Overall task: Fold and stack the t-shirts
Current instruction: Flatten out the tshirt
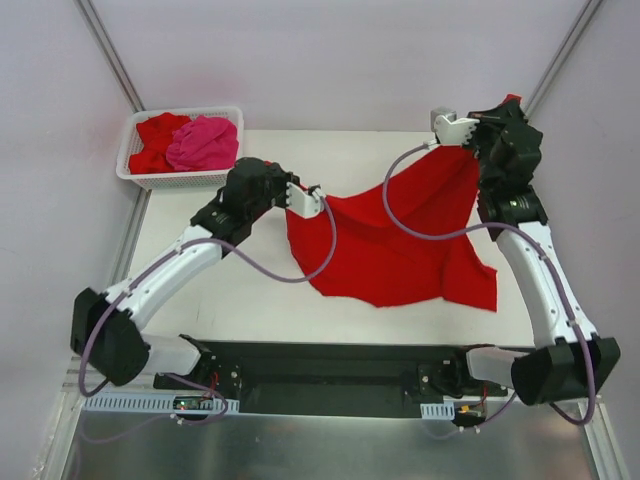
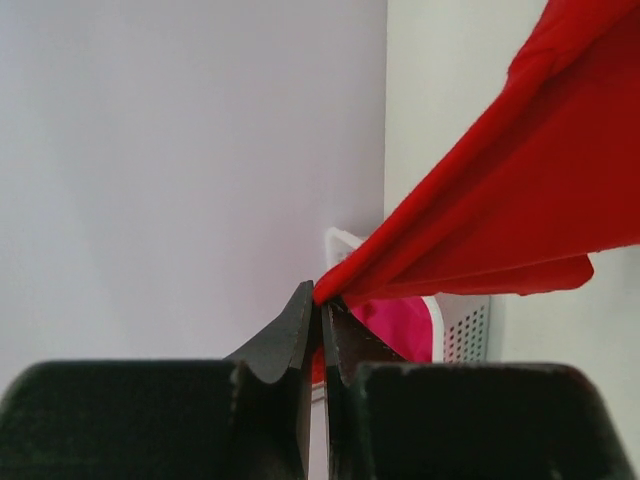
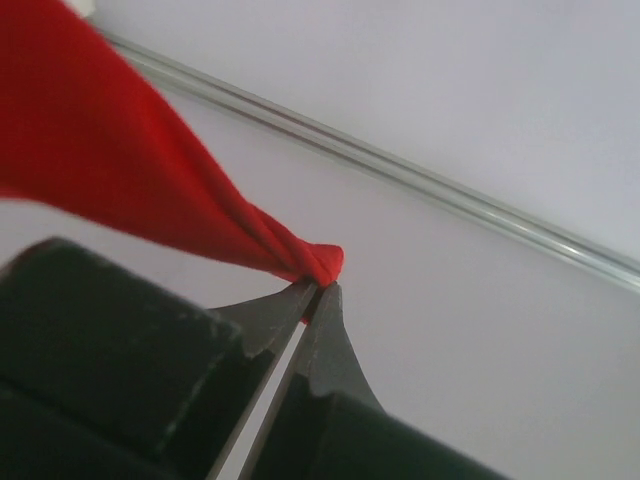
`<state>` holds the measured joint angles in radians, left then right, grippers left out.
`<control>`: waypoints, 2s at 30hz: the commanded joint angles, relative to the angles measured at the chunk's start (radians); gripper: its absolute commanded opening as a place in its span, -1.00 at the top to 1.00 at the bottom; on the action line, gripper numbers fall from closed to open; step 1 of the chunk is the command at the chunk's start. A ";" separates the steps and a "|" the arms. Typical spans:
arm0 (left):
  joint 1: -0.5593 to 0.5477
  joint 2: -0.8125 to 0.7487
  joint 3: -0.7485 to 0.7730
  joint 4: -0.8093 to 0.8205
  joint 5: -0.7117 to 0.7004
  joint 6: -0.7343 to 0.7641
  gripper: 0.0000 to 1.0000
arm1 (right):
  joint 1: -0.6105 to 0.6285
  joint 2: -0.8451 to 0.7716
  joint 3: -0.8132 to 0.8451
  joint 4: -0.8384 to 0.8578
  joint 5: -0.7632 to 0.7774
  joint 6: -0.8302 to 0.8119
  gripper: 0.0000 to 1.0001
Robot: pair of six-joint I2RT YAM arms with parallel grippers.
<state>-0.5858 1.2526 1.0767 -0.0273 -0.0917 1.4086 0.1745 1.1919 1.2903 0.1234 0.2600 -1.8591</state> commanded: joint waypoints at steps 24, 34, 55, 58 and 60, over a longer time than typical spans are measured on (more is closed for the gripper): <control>-0.049 -0.079 -0.052 0.115 -0.065 -0.002 -0.99 | -0.072 -0.281 -0.100 -0.393 -0.049 0.213 -0.96; -0.115 0.289 0.368 -0.168 -0.017 -0.529 -0.99 | -0.079 0.009 0.260 -1.118 -0.097 0.733 -0.48; -0.057 1.016 1.143 -0.724 0.471 -1.218 -0.92 | -0.096 -0.147 0.072 -1.397 -0.160 0.698 -0.59; -0.055 1.050 1.129 -0.734 0.461 -1.197 -0.92 | -0.104 -0.155 0.079 -1.392 -0.142 0.692 -0.60; -0.055 1.065 1.125 -0.737 0.457 -1.186 -0.91 | -0.109 -0.163 0.081 -1.383 -0.136 0.692 -0.60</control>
<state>-0.6460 2.2997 2.1754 -0.7105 0.3252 0.2485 0.0792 1.0431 1.3628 -1.2736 0.0856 -1.1568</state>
